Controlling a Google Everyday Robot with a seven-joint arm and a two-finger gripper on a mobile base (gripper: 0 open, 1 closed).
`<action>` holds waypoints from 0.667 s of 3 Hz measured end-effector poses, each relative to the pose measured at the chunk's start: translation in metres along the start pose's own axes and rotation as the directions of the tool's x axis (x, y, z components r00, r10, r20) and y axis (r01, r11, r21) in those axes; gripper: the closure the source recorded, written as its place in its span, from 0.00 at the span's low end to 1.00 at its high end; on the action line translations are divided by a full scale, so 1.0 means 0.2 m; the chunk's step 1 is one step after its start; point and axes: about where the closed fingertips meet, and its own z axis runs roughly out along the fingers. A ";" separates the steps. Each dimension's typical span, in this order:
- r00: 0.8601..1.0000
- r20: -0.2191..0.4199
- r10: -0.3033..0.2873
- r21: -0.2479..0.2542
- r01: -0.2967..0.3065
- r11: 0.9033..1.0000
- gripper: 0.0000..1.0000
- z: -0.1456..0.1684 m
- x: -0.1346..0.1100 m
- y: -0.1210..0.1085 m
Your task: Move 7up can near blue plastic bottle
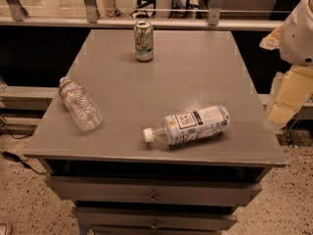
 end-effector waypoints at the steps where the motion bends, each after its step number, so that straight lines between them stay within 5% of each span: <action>1: 1.000 0.000 0.000 0.000 0.000 1.000 0.00 0.00 0.00 0.00; 2: 0.999 0.052 -0.008 0.016 0.007 1.000 0.00 0.04 -0.05 -0.08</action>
Offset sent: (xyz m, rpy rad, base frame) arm 0.0611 0.0181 -0.0109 0.1341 -0.0760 0.0533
